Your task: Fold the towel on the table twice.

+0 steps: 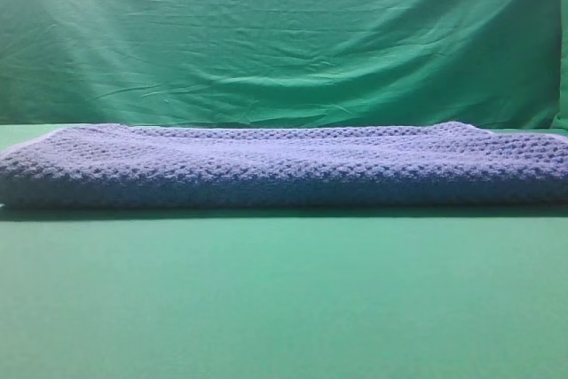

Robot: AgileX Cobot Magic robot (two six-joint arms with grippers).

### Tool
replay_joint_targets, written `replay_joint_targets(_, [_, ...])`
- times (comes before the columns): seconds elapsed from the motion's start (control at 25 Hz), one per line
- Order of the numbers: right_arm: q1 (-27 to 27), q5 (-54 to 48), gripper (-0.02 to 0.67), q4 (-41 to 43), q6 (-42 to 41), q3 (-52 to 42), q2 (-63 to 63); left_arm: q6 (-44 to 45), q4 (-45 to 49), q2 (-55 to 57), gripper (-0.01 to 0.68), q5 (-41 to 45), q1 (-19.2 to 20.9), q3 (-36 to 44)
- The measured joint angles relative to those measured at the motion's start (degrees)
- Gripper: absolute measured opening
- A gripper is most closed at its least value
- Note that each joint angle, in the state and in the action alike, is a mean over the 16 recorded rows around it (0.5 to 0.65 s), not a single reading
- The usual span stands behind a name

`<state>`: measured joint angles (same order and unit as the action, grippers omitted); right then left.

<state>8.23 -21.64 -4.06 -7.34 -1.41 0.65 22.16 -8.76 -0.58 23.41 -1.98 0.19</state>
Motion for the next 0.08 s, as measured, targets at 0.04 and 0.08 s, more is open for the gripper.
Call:
replay_joint_targets(0.04, [0.0,0.0,0.0,0.0,0.0,0.0,0.0,0.0,0.0,0.0,0.0,0.0,0.0,0.0])
replay_joint_targets(0.08, [0.0,0.0,0.0,0.0,0.0,0.0,0.0,0.0,0.0,0.0,0.0,0.0,0.0,0.0])
